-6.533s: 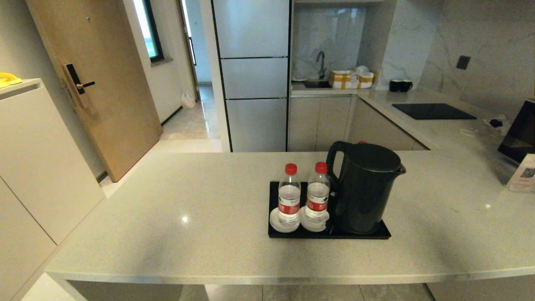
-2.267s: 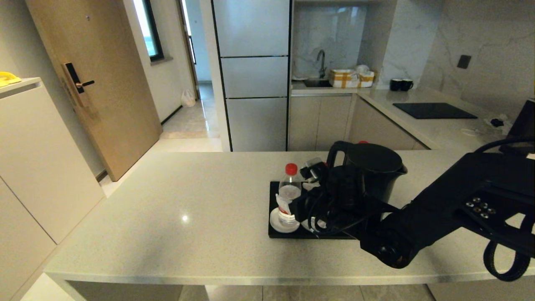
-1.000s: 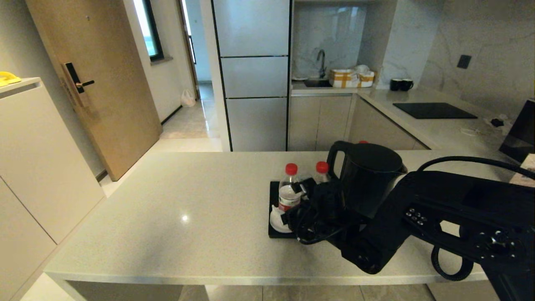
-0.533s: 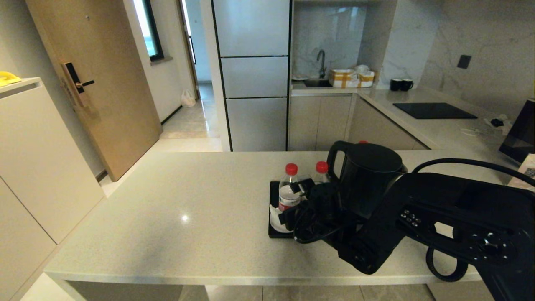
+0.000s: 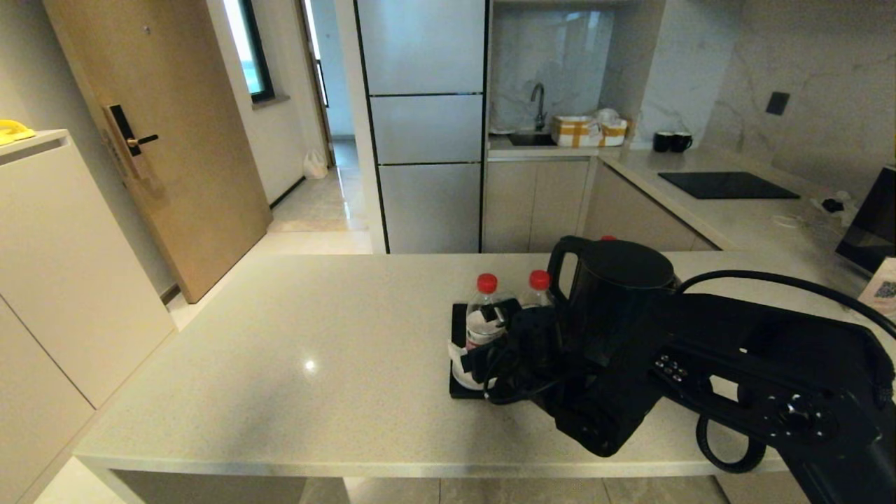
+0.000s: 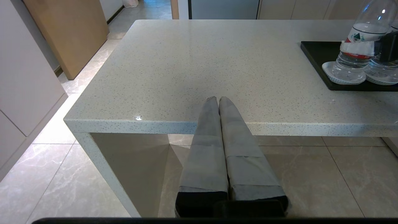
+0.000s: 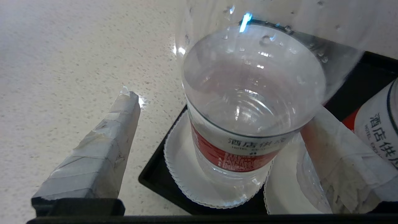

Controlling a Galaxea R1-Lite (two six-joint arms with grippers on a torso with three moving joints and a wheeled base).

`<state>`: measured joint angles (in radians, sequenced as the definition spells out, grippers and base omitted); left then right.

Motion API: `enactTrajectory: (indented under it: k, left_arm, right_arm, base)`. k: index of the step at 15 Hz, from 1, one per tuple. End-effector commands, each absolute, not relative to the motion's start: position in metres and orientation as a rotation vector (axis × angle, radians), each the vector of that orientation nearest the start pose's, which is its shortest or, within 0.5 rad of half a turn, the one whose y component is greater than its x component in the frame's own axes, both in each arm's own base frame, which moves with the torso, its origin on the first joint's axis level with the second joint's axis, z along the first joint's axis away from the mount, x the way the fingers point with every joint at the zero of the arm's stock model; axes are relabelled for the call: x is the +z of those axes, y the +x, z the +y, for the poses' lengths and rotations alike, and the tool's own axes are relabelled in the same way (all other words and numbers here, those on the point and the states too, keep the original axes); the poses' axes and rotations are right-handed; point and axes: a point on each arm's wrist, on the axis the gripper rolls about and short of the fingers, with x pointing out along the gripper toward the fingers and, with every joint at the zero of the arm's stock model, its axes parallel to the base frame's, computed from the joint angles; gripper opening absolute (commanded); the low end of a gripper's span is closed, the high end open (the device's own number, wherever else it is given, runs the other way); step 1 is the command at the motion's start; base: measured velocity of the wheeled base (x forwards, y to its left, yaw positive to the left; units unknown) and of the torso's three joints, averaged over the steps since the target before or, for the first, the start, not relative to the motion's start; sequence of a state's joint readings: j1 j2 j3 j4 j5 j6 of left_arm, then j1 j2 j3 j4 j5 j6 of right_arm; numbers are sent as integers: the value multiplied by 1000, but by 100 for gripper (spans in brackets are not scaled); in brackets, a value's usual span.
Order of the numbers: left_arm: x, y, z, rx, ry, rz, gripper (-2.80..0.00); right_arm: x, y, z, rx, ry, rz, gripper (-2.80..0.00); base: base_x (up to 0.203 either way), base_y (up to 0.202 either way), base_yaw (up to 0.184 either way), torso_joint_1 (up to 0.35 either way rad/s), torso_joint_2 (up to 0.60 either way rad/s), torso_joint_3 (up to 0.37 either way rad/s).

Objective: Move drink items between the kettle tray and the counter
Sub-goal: Pick up the bottled water

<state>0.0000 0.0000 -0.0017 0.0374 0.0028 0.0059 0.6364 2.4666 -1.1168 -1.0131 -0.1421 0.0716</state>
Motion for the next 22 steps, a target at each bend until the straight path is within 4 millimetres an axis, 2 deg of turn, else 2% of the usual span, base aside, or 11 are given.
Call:
enactTrajectory:
  k: [1, 2, 7, 10, 13, 16, 19, 22]
  left_arm:
    - [72, -23, 0, 3, 6, 36, -280]
    - [72, -23, 0, 4, 6, 36, -280]
    - [72, -23, 0, 3, 6, 37, -280]
    - [72, -23, 0, 3, 6, 35, -280]
    - [72, -23, 0, 3, 6, 37, -280]
    - [72, -23, 0, 4, 6, 36, -280]
    - [72, -23, 0, 4, 6, 36, -280]
    - [72, -23, 0, 3, 6, 35, -280]
  right_arm:
    - [-3, 359, 261, 467, -62, 333, 0]
    - [-3, 359, 261, 467, -60, 330, -280]
    - [-2, 359, 260, 465, -59, 327, -280]
    - [8, 358, 260, 467, -52, 314, -280]
    - [55, 345, 254, 480, -16, 258, -280]
    - [122, 312, 243, 535, 22, 191, -280]
    - [181, 282, 224, 558, 69, 141, -280]
    - [230, 256, 201, 549, 111, 130, -280]
  base:
    - [0, 0, 0, 0, 0, 0]
    - [0, 0, 0, 0, 0, 0]
    - [0, 0, 0, 0, 0, 0]
    - [0, 0, 0, 0, 0, 0]
    - [0, 0, 0, 0, 0, 0]
    - [0, 0, 0, 0, 0, 0]
    - [0, 0, 0, 0, 0, 0]
    - [0, 0, 0, 0, 0, 0]
